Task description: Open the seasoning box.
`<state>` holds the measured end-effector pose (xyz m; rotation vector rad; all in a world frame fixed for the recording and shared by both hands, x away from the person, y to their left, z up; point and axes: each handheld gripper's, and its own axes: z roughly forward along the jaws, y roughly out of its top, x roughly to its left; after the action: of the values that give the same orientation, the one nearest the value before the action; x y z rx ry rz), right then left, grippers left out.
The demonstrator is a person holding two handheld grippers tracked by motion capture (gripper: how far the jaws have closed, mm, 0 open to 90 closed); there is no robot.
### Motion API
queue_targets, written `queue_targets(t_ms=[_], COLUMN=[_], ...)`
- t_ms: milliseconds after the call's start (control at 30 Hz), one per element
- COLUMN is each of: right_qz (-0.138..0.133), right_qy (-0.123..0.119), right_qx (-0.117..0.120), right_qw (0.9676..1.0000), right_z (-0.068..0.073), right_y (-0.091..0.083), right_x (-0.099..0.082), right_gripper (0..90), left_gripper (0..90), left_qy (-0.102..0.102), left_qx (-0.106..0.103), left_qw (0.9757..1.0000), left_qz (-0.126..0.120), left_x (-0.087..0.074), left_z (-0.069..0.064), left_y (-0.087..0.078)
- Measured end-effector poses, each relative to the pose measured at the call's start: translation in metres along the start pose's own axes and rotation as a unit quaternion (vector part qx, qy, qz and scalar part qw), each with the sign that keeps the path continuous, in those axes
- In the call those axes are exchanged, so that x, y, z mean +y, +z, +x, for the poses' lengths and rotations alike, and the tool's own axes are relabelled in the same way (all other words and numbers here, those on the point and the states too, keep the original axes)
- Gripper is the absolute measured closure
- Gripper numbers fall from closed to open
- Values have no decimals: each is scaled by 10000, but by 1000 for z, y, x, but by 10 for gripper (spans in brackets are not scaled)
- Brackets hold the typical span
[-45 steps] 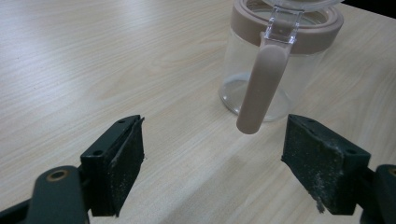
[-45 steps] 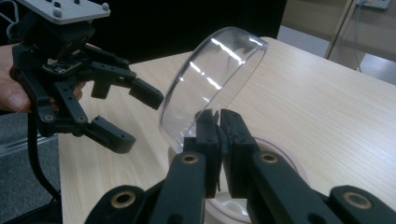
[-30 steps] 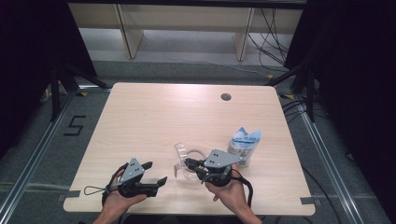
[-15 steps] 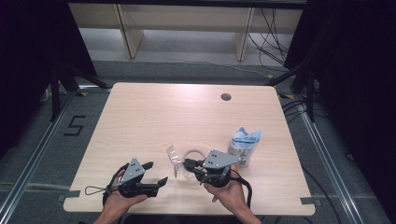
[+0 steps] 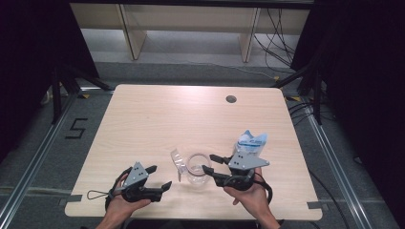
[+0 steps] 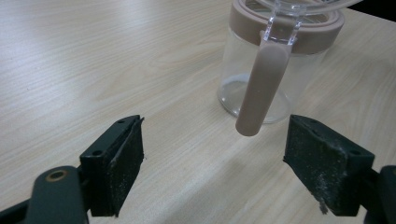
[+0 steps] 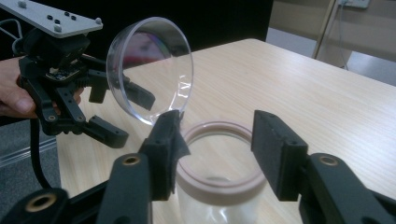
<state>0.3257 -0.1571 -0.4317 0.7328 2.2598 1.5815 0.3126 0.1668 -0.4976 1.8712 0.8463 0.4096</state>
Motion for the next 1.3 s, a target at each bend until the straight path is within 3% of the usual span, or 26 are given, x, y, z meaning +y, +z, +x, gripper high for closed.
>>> queue_targets(t_ms=[33, 167, 200, 433, 467, 500, 633, 667, 733, 767, 867, 900, 1000, 1033, 1067, 1100, 1133, 1200, 1267, 1300], right_qz=[-99, -124, -75, -100, -102, -69, -85, -112, -98, -93, -75, -117, -64, -160, -126, -126, -131, -166, -209, -257], right_qy=[-107, -4, 56, 225, 325, 366, 331, 361, 291, 374, 549, 430, 546, 533, 524, 524, 685, 607, 617, 710], right_qx=[-102, -195, -316, -382, -547, -538, -546, -673, -726, -737, -893, -985, -1037, -1320, -1379, -1379, -1462, -1441, -1487, -1495], right_qw=[9998, 9997, 9995, 9990, 9979, 9979, 9979, 9970, 9969, 9965, 9945, 9941, 9931, 9897, 9890, 9890, 9868, 9876, 9867, 9859], right_z=[-4, -8, -10, -15, -15, -16, -20, -20, -21, -21, -23, -28, -32, -39, -44, -44, -47, -54, -56, -62], right_y=[-6, -15, -24, -41, -47, -50, -60, -62, -65, -68, -77, -80, -86, -90, -92, -92, -94, -94, -94, -94], right_x=[-2, -7, -12, -23, -28, -30, -36, -37, -39, -41, -46, -48, -51, -56, -57, -57, -60, -63, -65, -67], right_gripper=[486, 472, 472, 468, 467, 466, 465, 459, 456, 455, 437, 430, 404, 373, 352, 352, 332, 297, 290, 258], left_gripper=[193, 191, 191, 191, 191, 191, 192, 192, 193, 193, 193, 193, 193, 193, 193, 193, 193, 195, 196, 197], left_qy=[0, -13, -24, -38, 22, 39, 74, 49, 44, 45, 45, 61, -5, 7, 7, -28, -30, 19, -61, -53], left_qx=[-1, -3, -8, -43, -25, -16, -55, -25, -44, -74, -67, -61, -64, -64, -64, -35, -25, -45, -21, -76], left_qw=[10000, 10000, 10000, 10000, 10000, 10000, 9999, 10000, 9999, 9999, 10000, 9999, 10000, 10000, 10000, 10000, 10000, 10000, 10000, 9999], left_qz=[-8, -14, 0, -15, -1, 45, 68, 77, 85, 75, 56, 87, 52, 51, 51, 64, 60, 60, 58, 42], left_x=[0, 0, 0, 0, 1, 1, 1, 1, 1, 0, 0, 0, 0, 0, 0, 0, 0, 1, 0, 0], left_z=[0, -1, -1, -3, -3, -4, -5, -6, -6, -6, -6, -6, -6, -6, -6, -7, -7, -6, -7, -6], left_y=[0, 0, 0, 2, 3, 3, 5, 6, 6, 7, 7, 7, 7, 7, 7, 7, 6, 6, 7, 8])
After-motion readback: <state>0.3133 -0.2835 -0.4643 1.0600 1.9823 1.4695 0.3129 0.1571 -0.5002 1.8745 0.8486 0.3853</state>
